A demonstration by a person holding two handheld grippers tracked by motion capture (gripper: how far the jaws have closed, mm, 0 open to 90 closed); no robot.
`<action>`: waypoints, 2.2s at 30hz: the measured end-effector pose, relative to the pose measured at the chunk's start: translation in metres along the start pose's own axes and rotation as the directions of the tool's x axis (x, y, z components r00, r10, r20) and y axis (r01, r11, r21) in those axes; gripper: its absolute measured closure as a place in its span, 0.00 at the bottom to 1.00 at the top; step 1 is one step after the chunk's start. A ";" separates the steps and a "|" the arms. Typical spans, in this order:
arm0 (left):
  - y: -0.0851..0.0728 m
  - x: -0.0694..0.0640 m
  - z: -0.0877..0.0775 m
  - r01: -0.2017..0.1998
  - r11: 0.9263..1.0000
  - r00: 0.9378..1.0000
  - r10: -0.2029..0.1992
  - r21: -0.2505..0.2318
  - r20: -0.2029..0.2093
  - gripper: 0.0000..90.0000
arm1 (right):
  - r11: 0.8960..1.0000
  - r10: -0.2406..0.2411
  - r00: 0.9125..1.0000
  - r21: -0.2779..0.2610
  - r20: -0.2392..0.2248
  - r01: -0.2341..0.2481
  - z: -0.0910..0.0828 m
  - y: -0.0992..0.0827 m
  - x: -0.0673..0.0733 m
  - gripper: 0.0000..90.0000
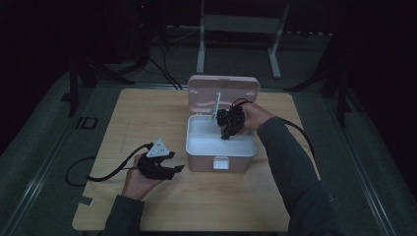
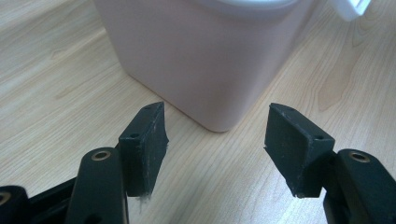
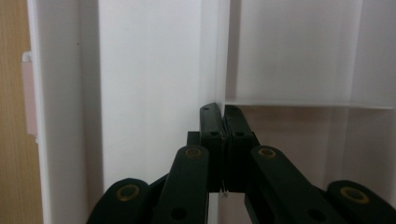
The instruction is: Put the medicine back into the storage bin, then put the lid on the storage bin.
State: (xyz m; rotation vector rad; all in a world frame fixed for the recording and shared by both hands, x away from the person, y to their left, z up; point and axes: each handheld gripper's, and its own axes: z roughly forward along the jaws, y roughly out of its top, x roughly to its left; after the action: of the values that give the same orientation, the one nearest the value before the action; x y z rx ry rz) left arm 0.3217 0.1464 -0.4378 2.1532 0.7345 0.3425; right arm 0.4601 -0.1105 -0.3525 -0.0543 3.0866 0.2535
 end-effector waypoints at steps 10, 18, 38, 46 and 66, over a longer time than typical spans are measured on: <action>-0.001 0.002 0.000 0.003 1.000 1.000 -0.003 0.004 0.000 0.43 | 0.998 0.068 0.997 -0.021 0.034 -0.067 -0.007 -0.008 0.003 0.76; -0.001 0.002 -0.001 0.006 1.000 1.000 -0.006 -0.003 -0.005 0.43 | 0.980 0.187 0.978 -0.086 0.095 -0.179 -0.023 -0.031 0.014 0.68; 0.000 0.005 -0.006 0.020 0.999 1.000 -0.020 -0.038 -0.009 0.43 | 0.892 0.422 0.898 -0.233 0.122 -0.387 -0.033 -0.091 0.019 0.60; 0.004 0.010 -0.013 0.042 0.996 0.999 -0.043 -0.078 -0.011 0.43 | 0.834 0.511 0.850 -0.312 0.129 -0.454 -0.038 -0.115 0.019 0.58; 0.026 0.045 -0.026 0.076 0.982 0.997 -0.078 -0.173 -0.005 0.43 | 0.758 0.602 0.787 -0.406 0.133 -0.511 -0.037 -0.130 0.014 0.52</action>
State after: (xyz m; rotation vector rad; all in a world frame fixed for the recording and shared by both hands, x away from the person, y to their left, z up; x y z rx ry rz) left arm 0.3552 0.1764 -0.4013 1.9561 0.7641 0.3645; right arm 0.4497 -0.2454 -0.3380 0.8435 2.6666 0.7626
